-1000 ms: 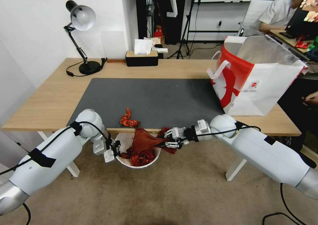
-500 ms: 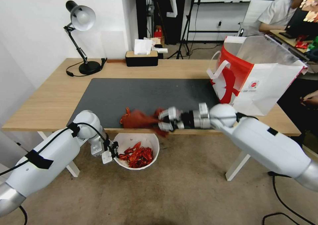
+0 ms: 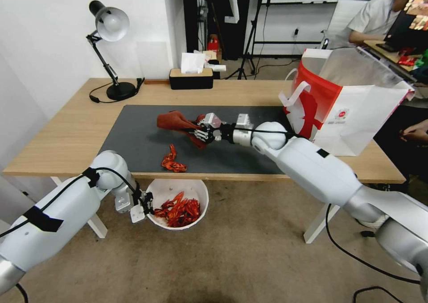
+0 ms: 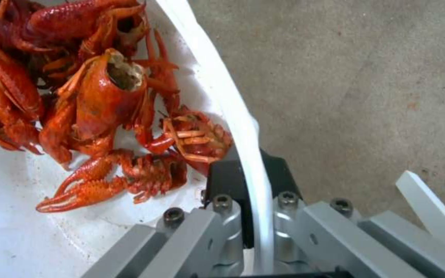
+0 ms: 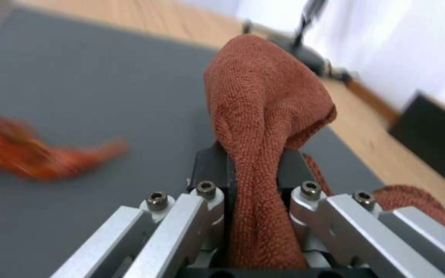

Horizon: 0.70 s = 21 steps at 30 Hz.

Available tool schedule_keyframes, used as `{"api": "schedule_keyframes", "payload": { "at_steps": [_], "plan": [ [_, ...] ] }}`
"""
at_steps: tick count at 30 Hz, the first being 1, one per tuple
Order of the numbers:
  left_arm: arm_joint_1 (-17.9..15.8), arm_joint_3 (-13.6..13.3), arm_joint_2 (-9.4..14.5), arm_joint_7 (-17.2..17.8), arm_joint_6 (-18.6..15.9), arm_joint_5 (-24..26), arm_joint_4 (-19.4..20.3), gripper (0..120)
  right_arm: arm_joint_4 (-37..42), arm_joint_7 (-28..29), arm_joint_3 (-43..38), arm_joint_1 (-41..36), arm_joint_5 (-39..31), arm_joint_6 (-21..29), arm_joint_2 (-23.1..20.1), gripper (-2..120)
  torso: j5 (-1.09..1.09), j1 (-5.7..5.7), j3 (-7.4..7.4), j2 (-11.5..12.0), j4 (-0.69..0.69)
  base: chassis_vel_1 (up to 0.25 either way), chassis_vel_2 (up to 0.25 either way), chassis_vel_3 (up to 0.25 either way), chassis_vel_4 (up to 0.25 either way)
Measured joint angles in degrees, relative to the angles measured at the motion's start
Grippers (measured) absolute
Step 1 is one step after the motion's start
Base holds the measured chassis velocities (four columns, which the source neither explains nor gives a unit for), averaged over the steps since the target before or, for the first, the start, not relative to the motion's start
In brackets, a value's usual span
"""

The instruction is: Sweep shrimp from table into container with towel, then put container into takeout bag.

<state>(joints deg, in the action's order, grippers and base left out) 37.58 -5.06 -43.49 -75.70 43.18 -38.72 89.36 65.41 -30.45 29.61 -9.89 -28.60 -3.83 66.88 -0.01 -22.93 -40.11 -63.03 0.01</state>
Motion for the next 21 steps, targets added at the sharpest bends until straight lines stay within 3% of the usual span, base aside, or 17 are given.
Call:
{"api": "schedule_keyframes", "payload": {
  "at_steps": [4,6,9,21],
  "plan": [
    [0.14,0.2,0.14,0.0,0.02,0.04,0.07,0,-1.39,0.03,0.11,0.31,0.63,0.13,0.58,9,0.0,0.0,0.0,0.0,0.0,0.0,0.0,0.0,0.0],
    [0.72,1.02,0.81,0.0,0.08,0.3,0.34,0,-9.33,-2.71,0.66,2.05,1.43,0.06,4.01,9,-0.01,0.0,0.0,0.0,-0.02,0.0,0.0,0.0,0.0],
    [0.88,1.4,0.96,0.0,0.11,0.42,0.47,0,-12.51,-5.93,0.8,2.65,1.42,-1.1,5.96,9,0.0,0.0,0.01,0.0,0.0,0.0,0.0,0.0,0.0],
    [0.99,1.97,1.05,0.03,0.35,0.55,0.38,0,-14.8,-12.15,1.84,3.34,1.3,-2.74,8.37,9,0.0,0.01,0.01,0.0,0.0,0.0,0.0,0.0,0.0]
  ]
}}
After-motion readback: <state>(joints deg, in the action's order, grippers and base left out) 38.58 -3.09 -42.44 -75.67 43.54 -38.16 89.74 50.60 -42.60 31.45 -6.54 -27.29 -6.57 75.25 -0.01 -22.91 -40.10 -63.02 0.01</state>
